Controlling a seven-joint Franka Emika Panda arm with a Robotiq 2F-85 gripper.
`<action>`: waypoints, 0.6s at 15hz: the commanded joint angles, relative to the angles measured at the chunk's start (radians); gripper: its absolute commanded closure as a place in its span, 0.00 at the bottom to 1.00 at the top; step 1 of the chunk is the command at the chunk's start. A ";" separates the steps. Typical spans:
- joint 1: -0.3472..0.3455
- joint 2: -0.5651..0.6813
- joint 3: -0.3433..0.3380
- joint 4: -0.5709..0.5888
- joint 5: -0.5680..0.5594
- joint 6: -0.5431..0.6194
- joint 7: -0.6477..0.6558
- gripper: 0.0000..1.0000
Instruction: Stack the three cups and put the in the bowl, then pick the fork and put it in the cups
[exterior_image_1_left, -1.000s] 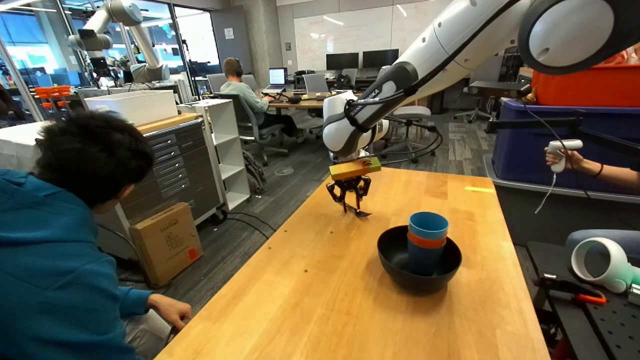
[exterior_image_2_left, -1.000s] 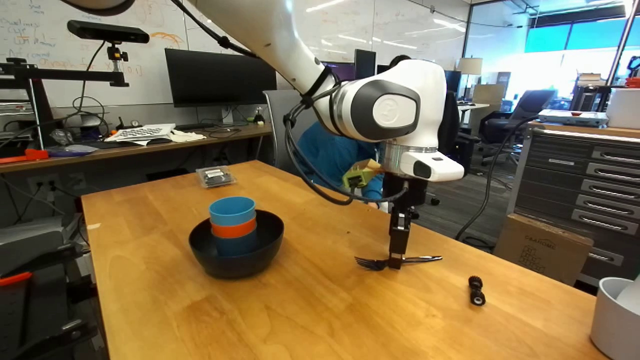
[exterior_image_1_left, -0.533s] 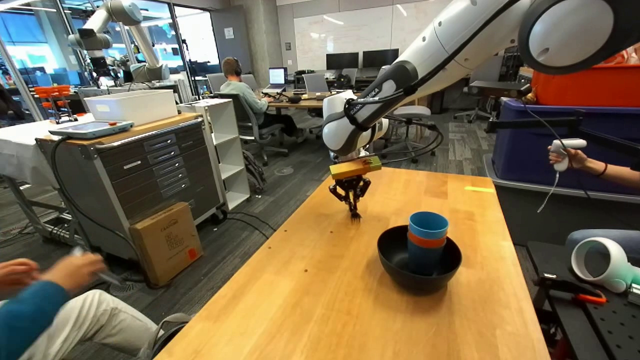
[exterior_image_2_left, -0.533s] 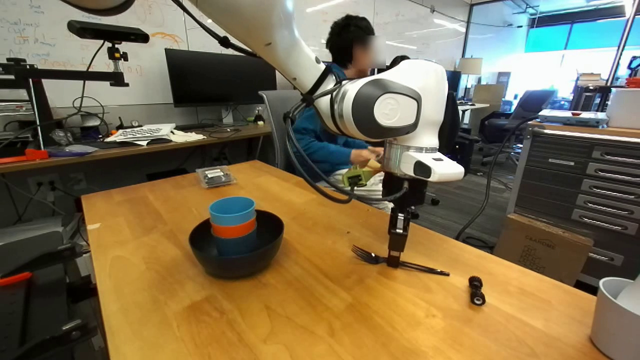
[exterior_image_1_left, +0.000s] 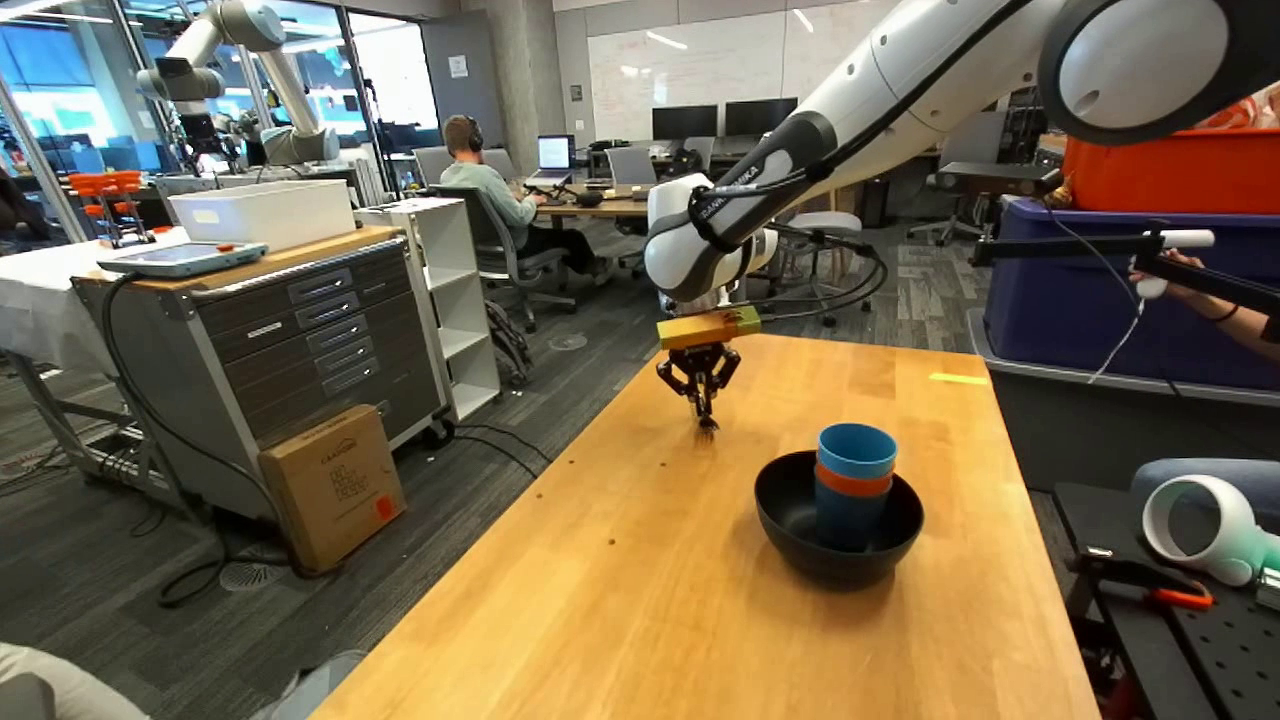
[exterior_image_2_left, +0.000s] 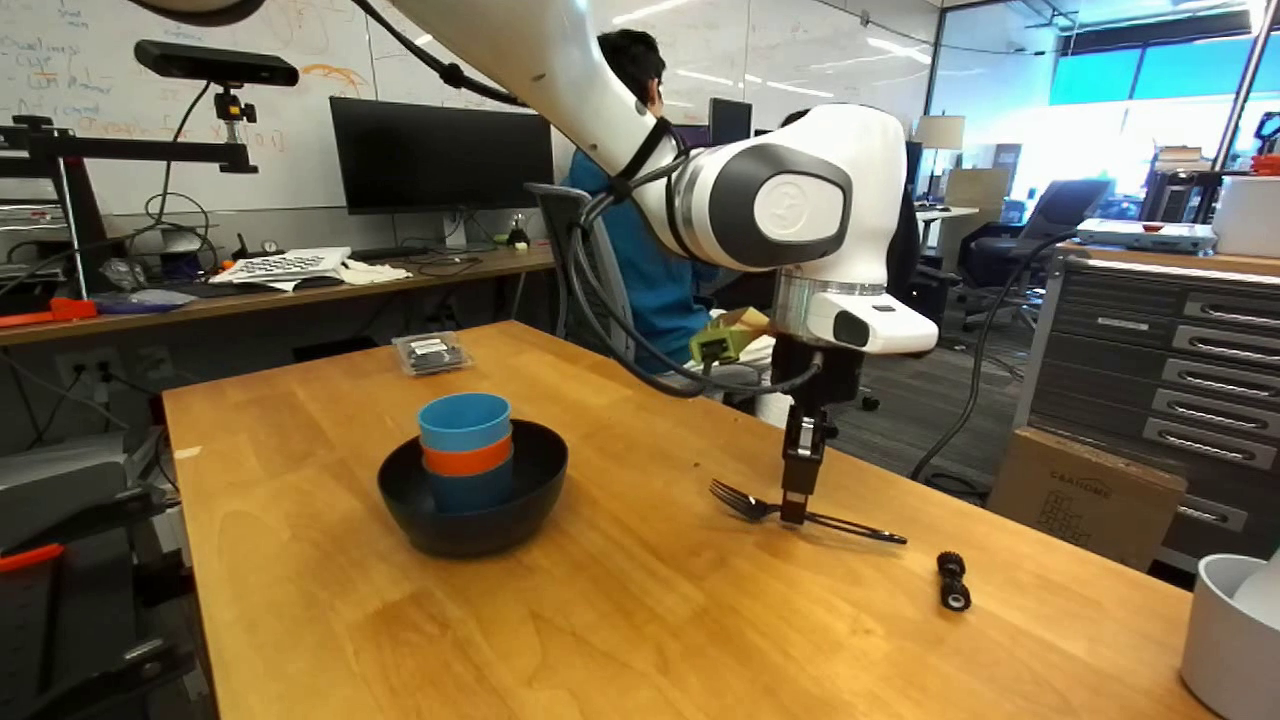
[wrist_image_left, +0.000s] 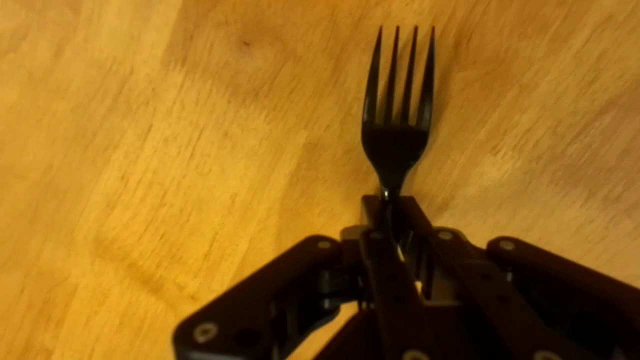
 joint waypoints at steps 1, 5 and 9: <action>-0.001 -0.074 0.009 -0.029 0.031 -0.018 0.000 0.97; 0.005 -0.186 0.034 -0.112 0.050 -0.004 -0.044 0.97; 0.027 -0.311 0.056 -0.244 0.040 -0.006 -0.119 0.97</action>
